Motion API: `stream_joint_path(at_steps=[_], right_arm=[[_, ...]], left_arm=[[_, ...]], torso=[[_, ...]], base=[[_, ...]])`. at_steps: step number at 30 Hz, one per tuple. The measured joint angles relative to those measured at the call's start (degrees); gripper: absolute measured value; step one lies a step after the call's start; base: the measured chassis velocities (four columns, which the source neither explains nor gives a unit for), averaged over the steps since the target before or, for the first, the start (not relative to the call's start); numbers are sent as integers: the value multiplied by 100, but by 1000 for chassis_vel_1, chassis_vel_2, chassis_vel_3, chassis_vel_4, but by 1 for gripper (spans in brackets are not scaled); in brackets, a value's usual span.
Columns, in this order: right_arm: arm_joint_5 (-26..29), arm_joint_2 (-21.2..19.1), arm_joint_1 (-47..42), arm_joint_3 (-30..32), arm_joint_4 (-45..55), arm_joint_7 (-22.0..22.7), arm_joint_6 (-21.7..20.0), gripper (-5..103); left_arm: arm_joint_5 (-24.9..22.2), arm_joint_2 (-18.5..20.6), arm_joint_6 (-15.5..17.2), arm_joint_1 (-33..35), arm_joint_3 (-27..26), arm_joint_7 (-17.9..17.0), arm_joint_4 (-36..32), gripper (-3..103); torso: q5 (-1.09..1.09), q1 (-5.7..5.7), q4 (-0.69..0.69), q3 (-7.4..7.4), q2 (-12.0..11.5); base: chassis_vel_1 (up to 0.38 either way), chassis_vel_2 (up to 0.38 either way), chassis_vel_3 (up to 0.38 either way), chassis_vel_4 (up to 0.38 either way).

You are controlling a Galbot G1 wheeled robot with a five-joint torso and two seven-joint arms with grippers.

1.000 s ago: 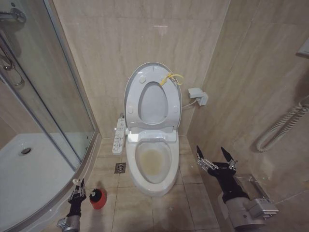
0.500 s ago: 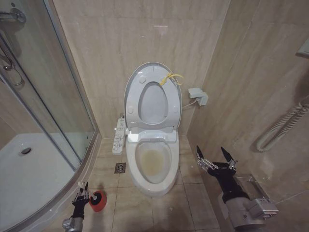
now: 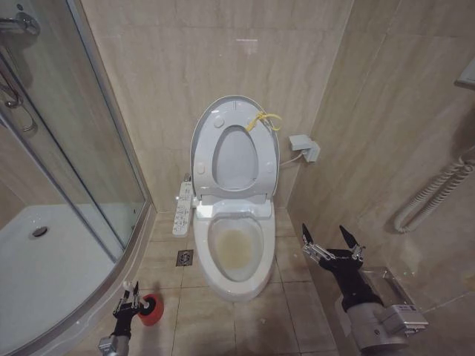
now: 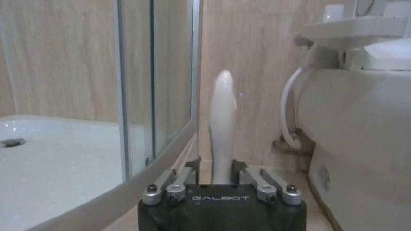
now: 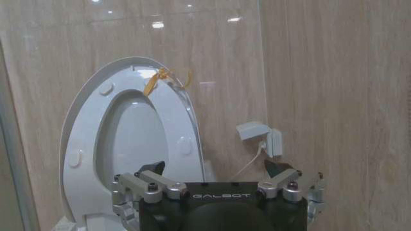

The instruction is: Open the toilet lid, clean the toilet bowl with a toilet brush, close the toilet lid, and flush.

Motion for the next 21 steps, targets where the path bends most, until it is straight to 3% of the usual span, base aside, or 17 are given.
stream_joint_path(at_steps=[2, 3, 8, 9, 16, 17, 20, 21], right_arm=[[0, 0, 0, 0, 0, 0, 0, 100], [0, 0, 0, 0, 0, 0, 0, 100], [0, 0, 0, 0, 0, 0, 0, 100], [0, 0, 0, 0, 0, 0, 0, 100], [0, 0, 0, 0, 0, 0, 0, 100], [0, 0, 0, 0, 0, 0, 0, 100], [0, 0, 0, 0, 0, 0, 0, 100], [0, 0, 0, 0, 0, 0, 0, 100]], left_arm=[[23, 9, 0, 21, -36, -8, -61, 14], [49, 10, 0, 44, -70, -15, -119, 40], [194, 27, 0, 291, -249, -20, -534, 40], [235, 32, 0, 420, -316, -18, -739, 68], [289, 49, 5, 922, -506, -4, -1681, 68], [331, 50, 7, 1045, -559, -4, -1948, 93], [518, 53, 273, 1498, -765, -205, -3135, 93], [518, 53, 273, 1498, -765, -205, -3135, 93]], torso=[[1, 0, -1, 0, 0], [1, 0, -1, 0, 0], [1, 0, -1, 0, 0], [1, 0, 0, 0, 0], [1, 0, 0, 0, 0], [1, 0, -1, 0, 0], [1, 0, 1, 0, 0], [1, 0, 1, 0, 0]], base=[[0, 0, 0, 0], [0, 0, 0, 0], [0, 0, 0, 0], [0, 0, 0, 0], [0, 0, 0, 0], [0, 0, 0, 0], [0, 0, 0, 0], [0, 0, 0, 0]])
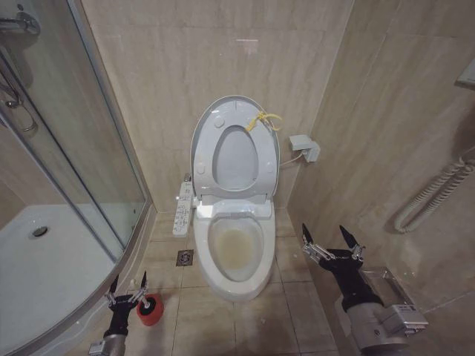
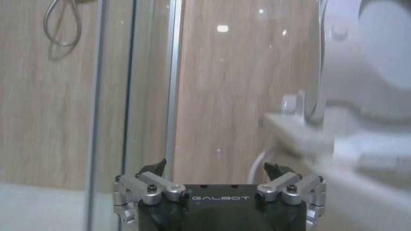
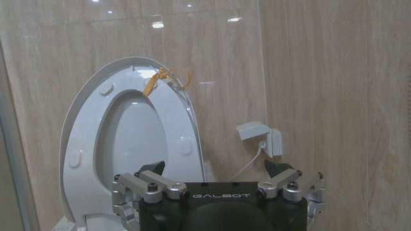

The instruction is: Open the toilet lid, clean the toilet bowl with a toilet brush, close the toilet lid, and flush.

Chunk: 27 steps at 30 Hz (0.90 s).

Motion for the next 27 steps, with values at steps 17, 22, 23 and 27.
stream_joint_path(at_steps=[17, 22, 23, 27], right_arm=[[0, 0, 0, 0, 0, 0, 0, 100], [0, 0, 0, 0, 0, 0, 0, 100], [0, 0, 0, 0, 0, 0, 0, 100], [0, 0, 0, 0, 0, 0, 0, 100]], left_arm=[[951, 542, 3983, 2027, -5, -2968, -5932, 100], [1380, 627, 4000, 2496, -167, -2848, -6418, 100], [1380, 627, 4000, 2496, -167, -2848, -6418, 100], [1720, 654, 3870, 2730, -538, -2539, -6686, 100]], torso=[[2, -1, 2, 0, 0], [0, -1, -1, 0, 0], [0, -1, -1, 0, 0], [0, -1, -2, 0, 0]], base=[[0, 0, 0, 0], [0, 0, 0, 0], [0, 0, 0, 0], [0, 0, 0, 0]])
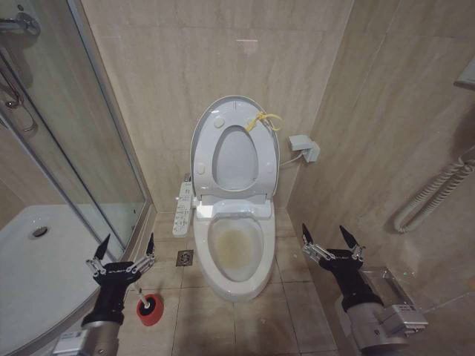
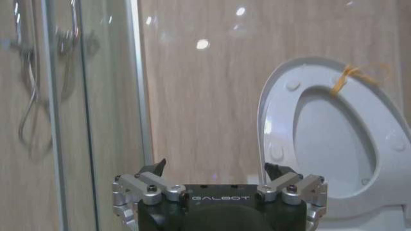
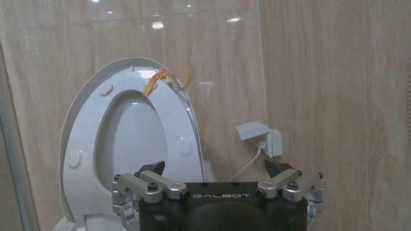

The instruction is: Open the toilet lid, clean the toilet bowl with a toilet brush, close the toilet lid, and flush.

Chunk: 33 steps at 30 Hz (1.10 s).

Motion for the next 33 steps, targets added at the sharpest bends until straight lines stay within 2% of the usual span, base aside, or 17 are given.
stream_joint_path(at_steps=[3, 5, 8, 15, 16, 17, 20, 21, 23, 26, 33], right_arm=[[0, 0, 0, 0, 0, 0, 0, 100], [0, 0, 0, 0, 0, 0, 0, 100], [0, 0, 0, 0, 0, 0, 0, 100], [0, 0, 0, 0, 0, 0, 0, 100], [0, 0, 0, 0, 0, 0, 0, 100], [0, 0, 0, 0, 0, 0, 0, 100], [0, 0, 0, 0, 0, 0, 0, 100], [0, 0, 0, 0, 0, 0, 0, 100], [0, 0, 0, 0, 0, 0, 0, 100], [0, 0, 0, 0, 0, 0, 0, 100], [0, 0, 0, 0, 0, 0, 0, 100]], left_arm=[[256, -56, -239, 99, -385, 332, -63, 100], [211, -85, -237, 115, -409, 350, -102, 100], [-97, -329, -72, 266, -391, 354, -344, 100], [-30, -590, 46, 574, -517, 651, -448, 100], [-50, -623, 140, 604, -620, 829, -448, 100], [-50, -623, 140, 604, -620, 829, -448, 100], [-298, -646, 291, 600, -910, 1508, -427, 100], [-298, -646, 291, 600, -910, 1508, -427, 100], [-441, -641, 318, 533, -1116, 1776, -404, 100], [-555, -665, 347, 526, -1183, 1804, -417, 100], [-486, -851, 336, 653, -1180, 1820, -420, 100]], torso=[[0, 0, 1, 0, 0], [0, 0, 1, 0, 0], [0, 1, 1, 0, -1], [0, 1, 2, 0, 0], [0, 1, 1, 0, -1], [0, 1, 1, 0, -1], [0, 1, 1, 0, -1], [0, 1, 1, 0, -1], [0, 1, 0, 1, -1], [0, 1, 0, 1, -1], [0, 1, 2, 1, -1]], base=[[0, 0, 0, 0], [0, 0, 0, 0], [0, 0, 0, 0], [0, 0, 0, 0], [0, 0, 0, 0], [0, 0, 0, 0], [0, 0, 0, 0], [0, 0, 0, 0], [0, 0, 0, 0], [0, 0, 0, 0], [0, 0, 0, 0]])
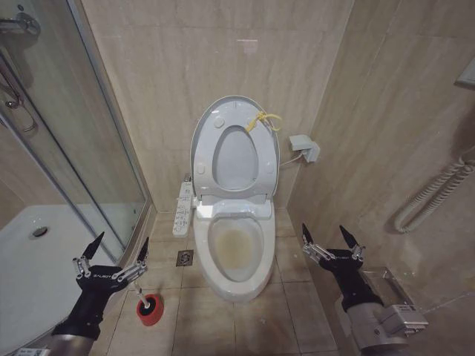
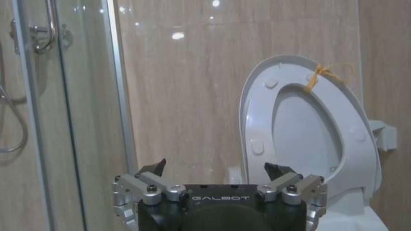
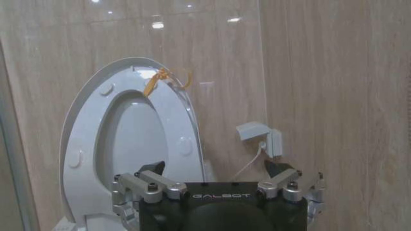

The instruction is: Open the toilet lid, clean the toilet bowl with a toilet brush, close the toilet lid, and flush.

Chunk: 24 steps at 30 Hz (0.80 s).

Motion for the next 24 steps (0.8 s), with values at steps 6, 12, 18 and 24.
stream_joint_path(at_steps=[6, 12, 18, 24], right_arm=[[0, 0, 0, 0, 0, 0, 0, 100], [0, 0, 0, 0, 0, 0, 0, 100], [0, 0, 0, 0, 0, 0, 0, 100], [0, 0, 0, 0, 0, 0, 0, 100]], left_arm=[[27, -74, 40, 52, -7, 111, 1, 100], [41, -79, 75, 59, -13, 141, 5, 100], [43, -78, 76, 59, -13, 140, 7, 100], [45, -76, 76, 57, -12, 137, 9, 100]], torso=[[0, 0, 0, 0, 0], [0, 0, -1, 0, 0], [0, 0, -1, 0, 0], [0, 0, -1, 0, 0]], base=[[0, 0, 0, 0], [0, 0, 0, 0], [0, 0, 0, 0], [0, 0, 0, 0]])
